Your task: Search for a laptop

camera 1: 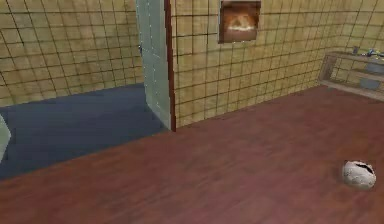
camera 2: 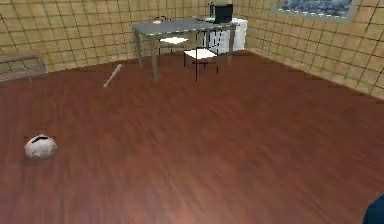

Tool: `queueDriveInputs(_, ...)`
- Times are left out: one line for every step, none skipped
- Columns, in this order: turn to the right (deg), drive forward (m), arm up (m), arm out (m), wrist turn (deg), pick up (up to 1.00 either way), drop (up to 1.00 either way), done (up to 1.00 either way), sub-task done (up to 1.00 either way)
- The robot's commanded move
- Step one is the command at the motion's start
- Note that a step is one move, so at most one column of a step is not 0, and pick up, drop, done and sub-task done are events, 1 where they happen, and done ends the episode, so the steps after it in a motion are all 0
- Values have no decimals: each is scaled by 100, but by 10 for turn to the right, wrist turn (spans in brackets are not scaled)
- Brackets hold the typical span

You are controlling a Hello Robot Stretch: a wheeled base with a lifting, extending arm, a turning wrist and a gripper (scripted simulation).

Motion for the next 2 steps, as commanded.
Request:
queueDriveInputs(450,0,0,0,0,0,0,0,0)
queueDriveInputs(450,0,0,0,0,0,0,0,0)
